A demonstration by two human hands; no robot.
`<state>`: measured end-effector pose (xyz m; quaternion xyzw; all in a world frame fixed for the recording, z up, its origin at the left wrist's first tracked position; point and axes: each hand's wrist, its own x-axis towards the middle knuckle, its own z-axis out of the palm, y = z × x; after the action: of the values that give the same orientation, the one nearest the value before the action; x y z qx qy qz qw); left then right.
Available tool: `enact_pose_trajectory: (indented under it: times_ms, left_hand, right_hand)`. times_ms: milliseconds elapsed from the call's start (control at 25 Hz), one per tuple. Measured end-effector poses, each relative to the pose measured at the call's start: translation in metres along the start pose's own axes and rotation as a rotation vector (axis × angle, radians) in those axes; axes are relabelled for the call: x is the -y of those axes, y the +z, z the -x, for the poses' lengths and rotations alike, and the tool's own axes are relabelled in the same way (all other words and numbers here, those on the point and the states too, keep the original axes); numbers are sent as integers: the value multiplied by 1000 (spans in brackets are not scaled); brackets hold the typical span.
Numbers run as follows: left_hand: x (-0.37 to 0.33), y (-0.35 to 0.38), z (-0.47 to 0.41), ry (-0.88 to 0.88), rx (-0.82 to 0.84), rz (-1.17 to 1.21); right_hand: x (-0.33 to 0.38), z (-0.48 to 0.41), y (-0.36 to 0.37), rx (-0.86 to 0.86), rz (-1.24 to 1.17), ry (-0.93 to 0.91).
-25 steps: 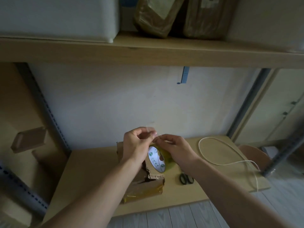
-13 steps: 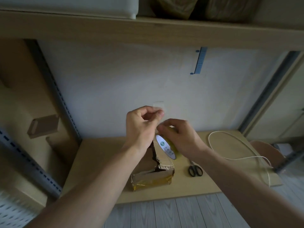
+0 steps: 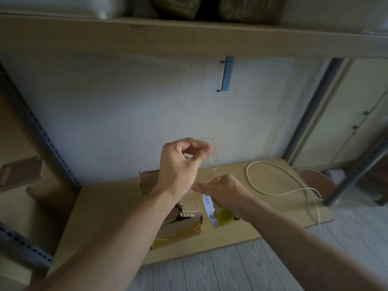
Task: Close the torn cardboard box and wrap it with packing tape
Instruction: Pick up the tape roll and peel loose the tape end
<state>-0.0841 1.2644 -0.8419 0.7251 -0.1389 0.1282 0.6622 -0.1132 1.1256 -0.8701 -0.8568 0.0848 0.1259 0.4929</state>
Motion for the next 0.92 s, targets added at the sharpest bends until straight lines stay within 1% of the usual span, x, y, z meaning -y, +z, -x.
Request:
enact_pose_trajectory:
  times_ms: [40, 200, 280, 360, 400, 480, 560, 680, 800, 920]
  left_hand:
    - [0, 0, -2, 2, 12, -12]
    - [0, -14, -19, -101, 9, 93]
    - [-2, -21, -22, -77, 10, 72]
    - [-1, -22, -23, -53, -39, 57]
    - [1, -21, -23, -45, -68, 47]
    - [5, -17, -23, -23, -108, 8]
    - [9, -11, -22, 22, -115, -27]
    - [5, -1, -14, 99, -62, -121]
    - [6, 3, -15, 85, -109, -109]
    - [7, 8, -14, 75, -100, -114]
  right_hand:
    - [-2, -2, 1, 22, -55, -18]
    - [-7, 4, -8, 133, -298, -238]
    - [-12, 4, -14, 207, -371, -310]
    - [-16, 5, -13, 267, -406, -352]
    - [-17, 4, -11, 268, -414, -351]
    - [-17, 1, -4, 212, -413, -282]
    - [-16, -2, 3, 153, -363, -146]
    - [-21, -2, 6, 172, -260, 10]
    - [-28, -1, 1, 152, -198, 59]
    - [-31, -2, 1, 158, -98, 46]
